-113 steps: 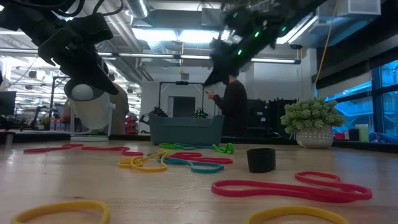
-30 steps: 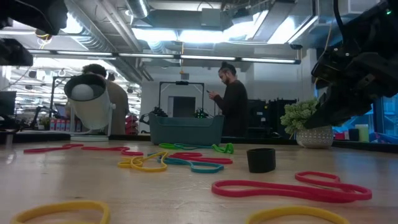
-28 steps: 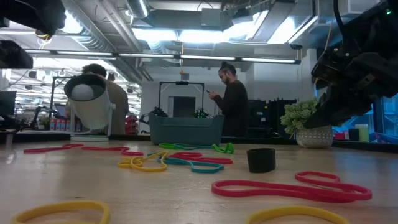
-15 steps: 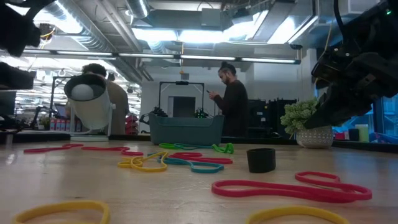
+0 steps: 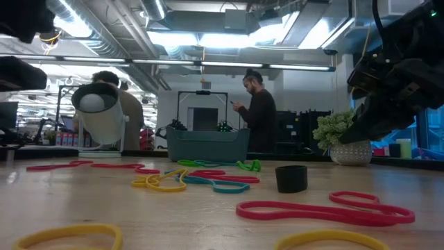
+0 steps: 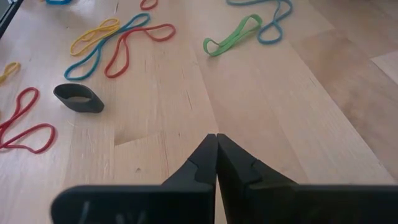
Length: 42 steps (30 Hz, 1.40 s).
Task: Pick and place rubber bands into bin
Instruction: Put the blue rubber band into the blue bin
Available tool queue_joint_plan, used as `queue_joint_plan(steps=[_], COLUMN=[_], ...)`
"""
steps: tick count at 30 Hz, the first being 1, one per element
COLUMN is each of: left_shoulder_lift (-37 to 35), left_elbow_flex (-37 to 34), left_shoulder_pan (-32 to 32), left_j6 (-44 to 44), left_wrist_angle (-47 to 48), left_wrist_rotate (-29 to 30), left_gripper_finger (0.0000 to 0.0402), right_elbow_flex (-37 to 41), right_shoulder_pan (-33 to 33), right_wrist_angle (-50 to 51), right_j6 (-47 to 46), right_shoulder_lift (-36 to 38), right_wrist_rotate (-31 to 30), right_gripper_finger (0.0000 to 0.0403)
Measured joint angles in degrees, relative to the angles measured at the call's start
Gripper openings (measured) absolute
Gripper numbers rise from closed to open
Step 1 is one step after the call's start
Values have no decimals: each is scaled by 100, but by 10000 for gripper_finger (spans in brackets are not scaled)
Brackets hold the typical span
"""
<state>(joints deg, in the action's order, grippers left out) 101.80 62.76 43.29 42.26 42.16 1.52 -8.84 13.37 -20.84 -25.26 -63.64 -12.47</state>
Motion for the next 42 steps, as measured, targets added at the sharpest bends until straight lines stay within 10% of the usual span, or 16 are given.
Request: queue_joint_plan(steps=[20, 31, 42], left_shoulder_lift=[-1, 44, 388], left_elbow_flex=[31, 18, -152], left_shoulder_pan=[-7, 8, -1], left_j6=[2136, 2453, 2374], left_wrist_angle=[-86, -96, -288], left_wrist_rotate=[-363, -264, -525], left_gripper_finger=[16, 111, 107], right_elbow_flex=[0, 0, 0], right_shoulder_pan=[0, -1, -2], right_wrist_angle=[0, 2, -1], right_j6=[-9, -15, -20], right_shoulder_lift=[0, 0, 0], right_wrist_rotate=[-2, -3, -2], right_gripper_finger=[12, 12, 12])
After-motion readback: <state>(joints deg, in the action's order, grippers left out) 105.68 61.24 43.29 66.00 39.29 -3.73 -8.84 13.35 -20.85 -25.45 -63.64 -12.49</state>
